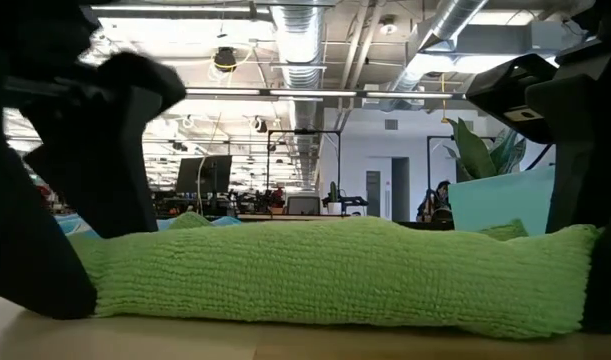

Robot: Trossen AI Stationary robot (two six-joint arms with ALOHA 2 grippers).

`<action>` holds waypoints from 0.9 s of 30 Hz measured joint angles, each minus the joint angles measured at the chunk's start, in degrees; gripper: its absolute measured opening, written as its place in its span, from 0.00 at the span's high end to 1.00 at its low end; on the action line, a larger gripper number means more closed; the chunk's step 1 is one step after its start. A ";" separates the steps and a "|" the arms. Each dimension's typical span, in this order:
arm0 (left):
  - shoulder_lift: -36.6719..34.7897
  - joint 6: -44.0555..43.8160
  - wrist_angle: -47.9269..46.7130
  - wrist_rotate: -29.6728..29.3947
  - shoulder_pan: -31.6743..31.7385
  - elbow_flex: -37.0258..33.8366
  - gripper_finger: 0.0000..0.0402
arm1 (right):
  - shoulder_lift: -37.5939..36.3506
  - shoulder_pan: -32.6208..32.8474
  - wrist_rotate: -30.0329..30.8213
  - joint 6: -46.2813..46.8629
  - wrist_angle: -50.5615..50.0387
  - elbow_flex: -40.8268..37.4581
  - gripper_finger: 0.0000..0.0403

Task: Roll microfiber towels into tight, uniform cylinder then place into a basket
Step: Roll the green towel

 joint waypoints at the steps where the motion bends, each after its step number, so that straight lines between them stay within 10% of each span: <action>1: -0.14 -1.29 0.86 1.27 0.33 -0.90 0.55 | 0.00 0.00 0.00 0.00 -0.02 0.00 0.88; 6: -0.30 -5.93 1.33 6.15 0.83 -1.72 0.59 | -0.29 0.27 -1.03 -0.02 -0.10 -0.03 0.89; 15: -5.77 -14.52 4.20 21.67 1.10 -2.48 0.97 | -2.84 -0.29 -9.46 0.04 2.02 -0.17 0.94; 27: -7.62 -34.87 8.89 38.57 3.62 -2.35 0.95 | -3.82 -5.82 -35.92 11.59 12.10 -0.17 0.95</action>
